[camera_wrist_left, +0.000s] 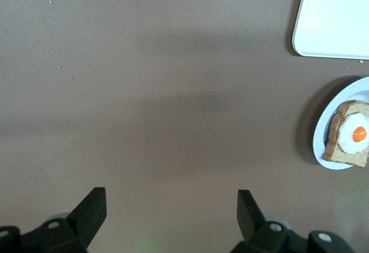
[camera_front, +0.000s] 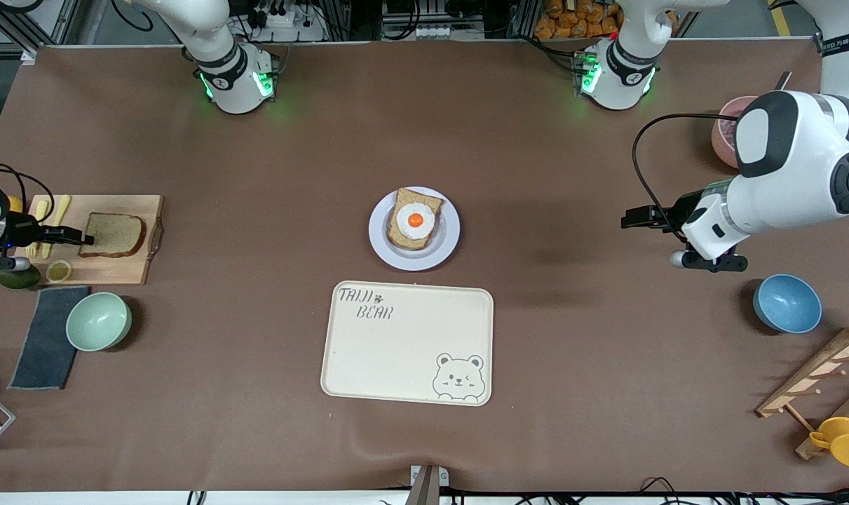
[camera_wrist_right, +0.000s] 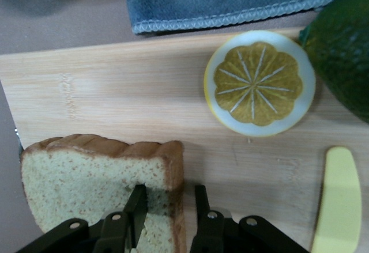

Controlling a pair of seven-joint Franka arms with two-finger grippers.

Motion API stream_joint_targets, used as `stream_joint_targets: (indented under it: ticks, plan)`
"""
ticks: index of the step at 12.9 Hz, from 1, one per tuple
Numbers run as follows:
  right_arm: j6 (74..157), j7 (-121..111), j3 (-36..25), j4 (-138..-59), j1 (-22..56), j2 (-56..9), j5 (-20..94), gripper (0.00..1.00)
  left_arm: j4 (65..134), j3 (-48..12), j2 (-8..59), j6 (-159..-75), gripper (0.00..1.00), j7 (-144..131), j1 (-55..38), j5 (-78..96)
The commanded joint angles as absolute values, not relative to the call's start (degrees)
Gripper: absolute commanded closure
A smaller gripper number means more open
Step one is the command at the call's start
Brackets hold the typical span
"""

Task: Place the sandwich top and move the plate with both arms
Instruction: 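Grasp the bread slice on the cutting board with the right gripper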

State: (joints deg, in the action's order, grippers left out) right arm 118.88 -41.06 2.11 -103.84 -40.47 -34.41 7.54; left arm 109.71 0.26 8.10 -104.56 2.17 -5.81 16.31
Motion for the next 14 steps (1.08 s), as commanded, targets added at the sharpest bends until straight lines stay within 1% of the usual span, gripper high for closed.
stream_joint_targets:
  ticks: [1, 6, 8, 10, 12, 14]
  plan:
    - [119.62, -42.89, 3.34, -104.15, -42.01, -34.89, 8.26, 1.0, 110.13, 0.0, 8.09, -105.47, 0.0, 3.16, -5.54, 17.58]
    - [118.74, -43.5, 3.78, -103.71, -40.78, -34.54, 9.84, 1.0, 110.39, 0.0, 8.09, -105.47, 0.0, 3.25, -5.62, 17.58]
    - [115.95, -44.04, 4.13, -102.22, -38.51, -34.28, 9.84, 1.0, 110.39, 0.0, 8.17, -105.47, 0.0, 3.25, -5.63, 17.58]
    - [114.35, -43.77, 4.39, -101.95, -37.89, -34.1, 9.93, 1.0, 110.13, 0.0, 8.79, -105.47, 0.0, 5.34, -5.45, 17.58]
    - [110.76, -41.33, 4.66, -100.73, -35.7, -33.14, 10.72, 1.0, 108.73, 0.09, 8.88, -104.77, 0.0, 7.64, -5.01, 16.97]
    - [104.71, -34.23, 4.75, -98.97, -31.66, -31.21, 11.68, 1.0, 108.72, 0.09, 9.66, -104.77, 0.0, 7.65, -5.01, 17.22]
